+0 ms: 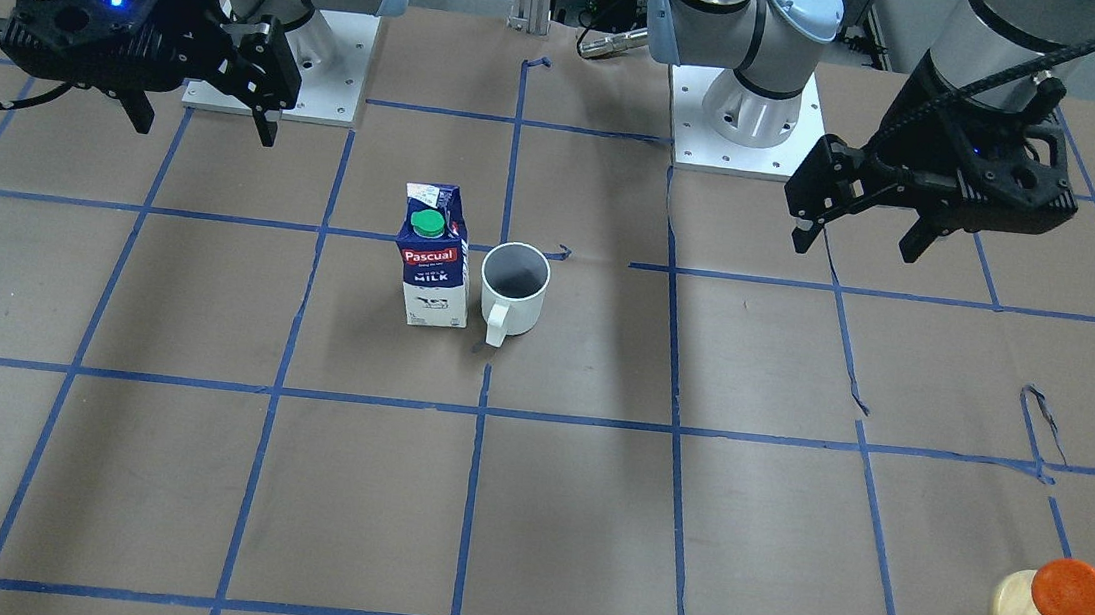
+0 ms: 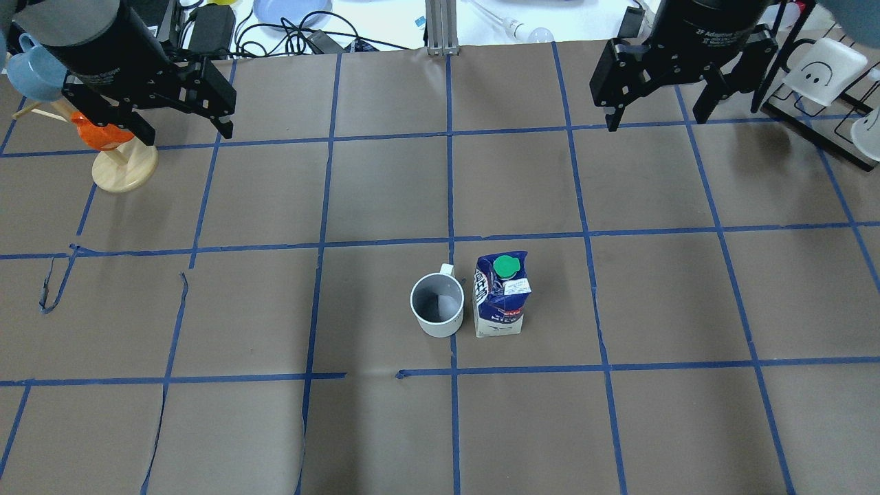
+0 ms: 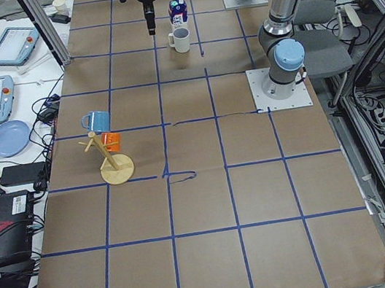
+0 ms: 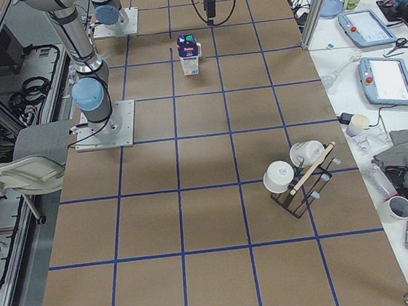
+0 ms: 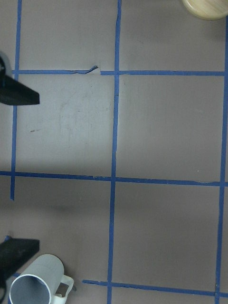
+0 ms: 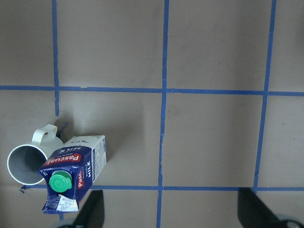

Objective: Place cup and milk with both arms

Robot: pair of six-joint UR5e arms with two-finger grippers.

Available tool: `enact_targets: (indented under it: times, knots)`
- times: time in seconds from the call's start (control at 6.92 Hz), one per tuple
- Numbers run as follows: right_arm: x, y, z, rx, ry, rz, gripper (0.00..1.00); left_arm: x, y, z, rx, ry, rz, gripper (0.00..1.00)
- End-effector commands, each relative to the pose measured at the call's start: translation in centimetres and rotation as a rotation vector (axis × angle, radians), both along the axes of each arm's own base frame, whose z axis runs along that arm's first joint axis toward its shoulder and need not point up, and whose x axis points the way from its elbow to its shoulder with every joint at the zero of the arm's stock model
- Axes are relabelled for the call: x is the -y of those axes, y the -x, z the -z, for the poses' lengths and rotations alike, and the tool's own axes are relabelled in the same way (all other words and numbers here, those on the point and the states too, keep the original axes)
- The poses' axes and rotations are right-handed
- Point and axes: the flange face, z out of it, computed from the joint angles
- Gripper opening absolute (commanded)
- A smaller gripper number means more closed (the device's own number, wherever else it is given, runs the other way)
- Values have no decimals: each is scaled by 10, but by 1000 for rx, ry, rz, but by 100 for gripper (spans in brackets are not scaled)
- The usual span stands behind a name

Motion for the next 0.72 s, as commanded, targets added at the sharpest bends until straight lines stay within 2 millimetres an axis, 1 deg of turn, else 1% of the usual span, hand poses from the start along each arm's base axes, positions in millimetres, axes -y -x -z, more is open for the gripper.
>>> enact_targets:
  times: [0.0, 0.58]
  knots:
    - [3, 0, 1, 1, 32, 6, 100, 1, 0, 0, -1, 2, 0, 100]
    - [3, 1, 2, 1, 28, 8, 100, 0, 1, 1, -2, -1, 0, 100]
